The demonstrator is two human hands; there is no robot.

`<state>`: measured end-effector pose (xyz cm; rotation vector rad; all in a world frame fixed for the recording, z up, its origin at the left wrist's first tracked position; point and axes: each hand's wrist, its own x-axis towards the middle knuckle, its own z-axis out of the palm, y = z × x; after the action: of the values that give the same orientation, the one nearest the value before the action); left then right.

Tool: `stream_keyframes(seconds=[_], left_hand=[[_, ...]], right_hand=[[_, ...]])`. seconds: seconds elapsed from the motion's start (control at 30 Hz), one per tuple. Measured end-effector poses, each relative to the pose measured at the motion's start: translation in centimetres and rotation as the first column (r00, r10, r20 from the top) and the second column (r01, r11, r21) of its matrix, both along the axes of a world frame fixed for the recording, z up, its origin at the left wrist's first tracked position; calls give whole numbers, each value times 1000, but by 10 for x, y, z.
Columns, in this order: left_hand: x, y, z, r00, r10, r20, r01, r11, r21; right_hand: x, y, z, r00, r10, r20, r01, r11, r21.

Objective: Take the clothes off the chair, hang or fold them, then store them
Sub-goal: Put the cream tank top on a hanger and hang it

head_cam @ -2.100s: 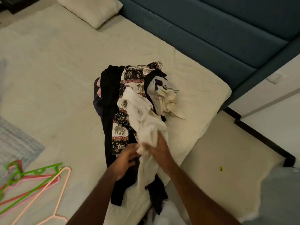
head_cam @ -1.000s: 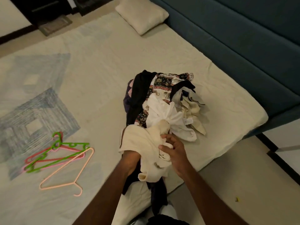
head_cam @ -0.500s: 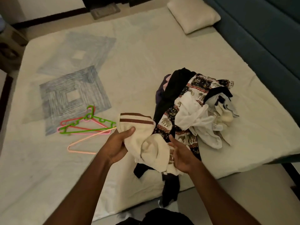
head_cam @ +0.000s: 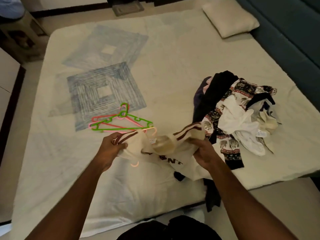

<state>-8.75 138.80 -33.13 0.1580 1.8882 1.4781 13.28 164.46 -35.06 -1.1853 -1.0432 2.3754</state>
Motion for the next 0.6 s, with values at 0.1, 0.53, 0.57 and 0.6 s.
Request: stream_keyframes(seconds=[0.1,0.53,0.57,0.6], left_hand=[[-26,-49,-13,1000,-5,-9,5,999,-47],[-118,-154,-44,987,-57,-151,27,982,-189],[-122,-155,-51,984,-46,-170,9,977,-215],[-127,-156,-58,983,-36,-182,-10,970,-244]], right_hand=[[-37,-37,-3,992,84,94,-97,985,140],[-146,-100,-25,861,380,339,-474,841,261],[-153,-98,-31,890,326,318,-403,889,217],[-159,-96,-37,901,291,321,-358,917,175]])
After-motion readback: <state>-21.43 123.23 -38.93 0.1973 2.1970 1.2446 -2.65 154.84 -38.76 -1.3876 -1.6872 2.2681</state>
